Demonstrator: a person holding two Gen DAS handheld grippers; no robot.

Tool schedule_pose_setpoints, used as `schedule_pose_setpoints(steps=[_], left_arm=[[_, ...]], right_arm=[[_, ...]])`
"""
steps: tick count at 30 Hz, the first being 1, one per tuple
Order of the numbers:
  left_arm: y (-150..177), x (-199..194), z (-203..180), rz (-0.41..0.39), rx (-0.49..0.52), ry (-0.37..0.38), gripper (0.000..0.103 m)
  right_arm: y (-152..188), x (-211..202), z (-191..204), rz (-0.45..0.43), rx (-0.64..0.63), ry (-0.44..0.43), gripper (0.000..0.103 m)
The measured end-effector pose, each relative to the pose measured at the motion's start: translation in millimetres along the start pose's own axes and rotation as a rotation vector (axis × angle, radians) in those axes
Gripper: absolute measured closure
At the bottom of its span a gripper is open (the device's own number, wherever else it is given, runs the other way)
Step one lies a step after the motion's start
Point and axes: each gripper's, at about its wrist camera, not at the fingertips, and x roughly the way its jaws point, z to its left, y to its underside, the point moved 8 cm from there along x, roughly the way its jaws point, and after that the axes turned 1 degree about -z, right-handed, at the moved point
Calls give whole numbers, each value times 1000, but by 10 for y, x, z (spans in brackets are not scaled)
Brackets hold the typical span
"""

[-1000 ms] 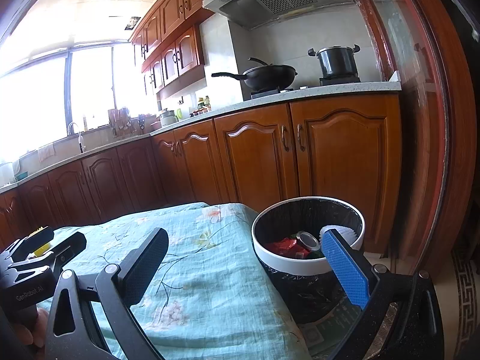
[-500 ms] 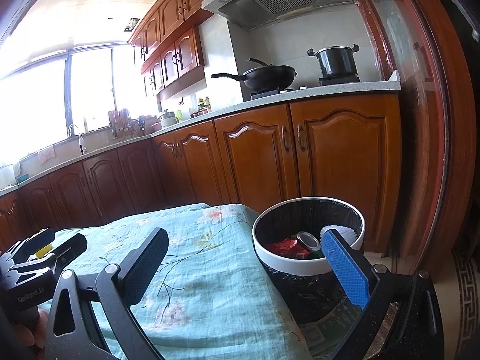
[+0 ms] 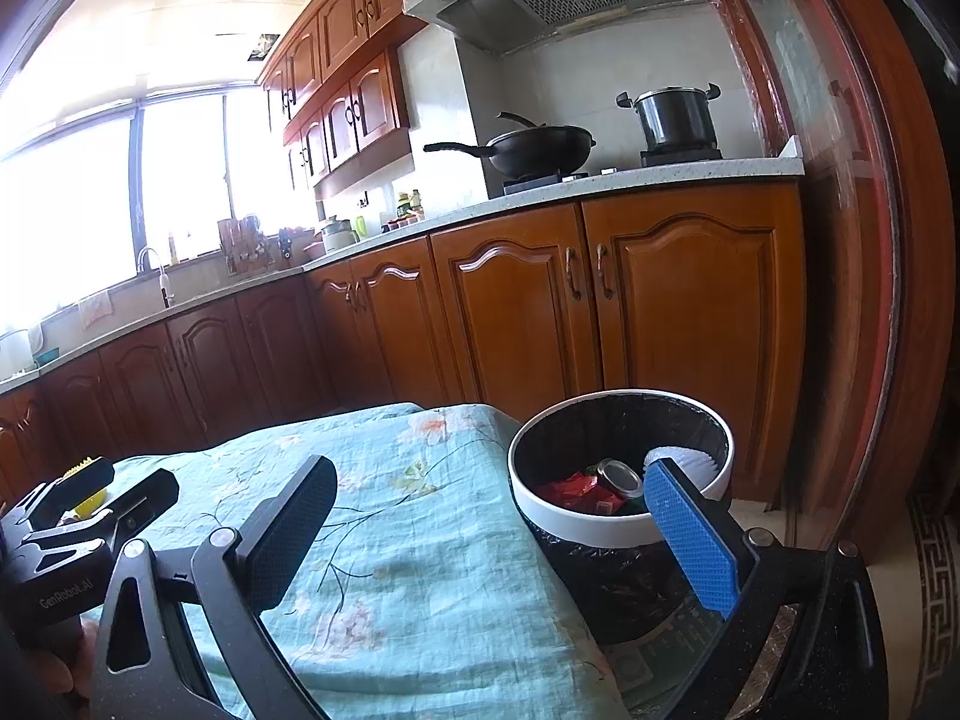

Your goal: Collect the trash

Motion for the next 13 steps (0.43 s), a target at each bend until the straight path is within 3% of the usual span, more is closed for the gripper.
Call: schedule_pose_setpoints(steps=[13], left_arm=[[15,44,106,21,-7,28,1]], right_arm=[[9,21,2,8,15,-6,0]])
